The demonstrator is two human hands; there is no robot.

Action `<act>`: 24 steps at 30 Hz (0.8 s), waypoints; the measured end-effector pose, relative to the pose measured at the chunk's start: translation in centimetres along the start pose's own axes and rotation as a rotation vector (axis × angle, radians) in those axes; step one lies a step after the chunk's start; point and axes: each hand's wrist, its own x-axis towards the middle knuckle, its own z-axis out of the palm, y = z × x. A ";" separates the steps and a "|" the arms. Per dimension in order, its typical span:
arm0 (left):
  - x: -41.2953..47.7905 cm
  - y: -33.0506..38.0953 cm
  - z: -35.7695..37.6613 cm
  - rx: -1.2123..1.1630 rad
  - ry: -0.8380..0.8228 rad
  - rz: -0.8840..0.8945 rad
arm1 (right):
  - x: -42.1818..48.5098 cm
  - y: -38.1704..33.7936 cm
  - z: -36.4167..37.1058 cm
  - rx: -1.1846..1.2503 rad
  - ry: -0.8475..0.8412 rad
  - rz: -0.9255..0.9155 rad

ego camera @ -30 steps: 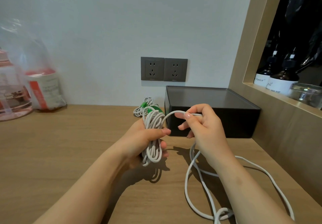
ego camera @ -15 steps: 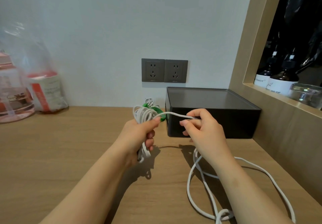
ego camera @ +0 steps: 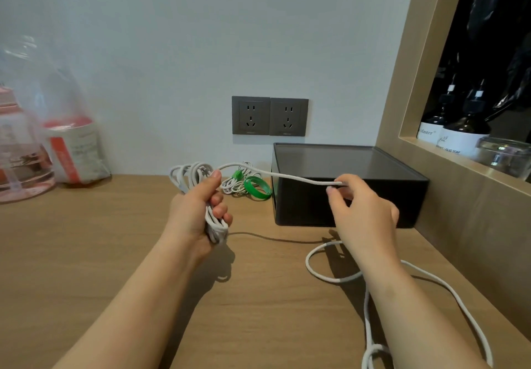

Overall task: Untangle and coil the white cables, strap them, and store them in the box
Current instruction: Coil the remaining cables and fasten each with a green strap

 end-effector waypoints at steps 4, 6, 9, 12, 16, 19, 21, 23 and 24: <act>-0.1 -0.8 0.3 0.080 -0.005 -0.029 | 1.2 -1.7 -0.5 0.295 0.234 -0.095; -0.3 -1.0 0.5 0.114 -0.012 -0.021 | 2.1 -2.3 -0.9 0.216 0.282 -0.152; -0.3 -1.3 0.5 0.147 0.013 -0.030 | 2.4 -2.4 -1.0 -0.374 0.047 -0.137; -0.2 -1.6 0.4 0.209 0.032 -0.053 | 1.4 -2.7 -0.7 -0.521 -0.046 -0.155; -0.5 -1.7 0.6 0.204 -0.055 -0.088 | 0.6 -2.5 1.0 -0.377 -0.230 -0.287; -0.8 -1.3 0.9 0.150 -0.130 -0.111 | 0.5 -1.9 1.9 -0.159 -0.304 -0.252; -1.0 -1.1 1.1 0.096 -0.141 -0.124 | 0.5 -1.8 1.8 0.056 -0.295 -0.208; -0.9 -1.1 1.1 0.057 -0.111 -0.113 | 0.5 -2.0 1.4 0.275 -0.333 -0.122; -0.8 -1.0 1.1 0.040 -0.082 -0.099 | 0.4 -2.0 1.4 0.319 -0.356 -0.091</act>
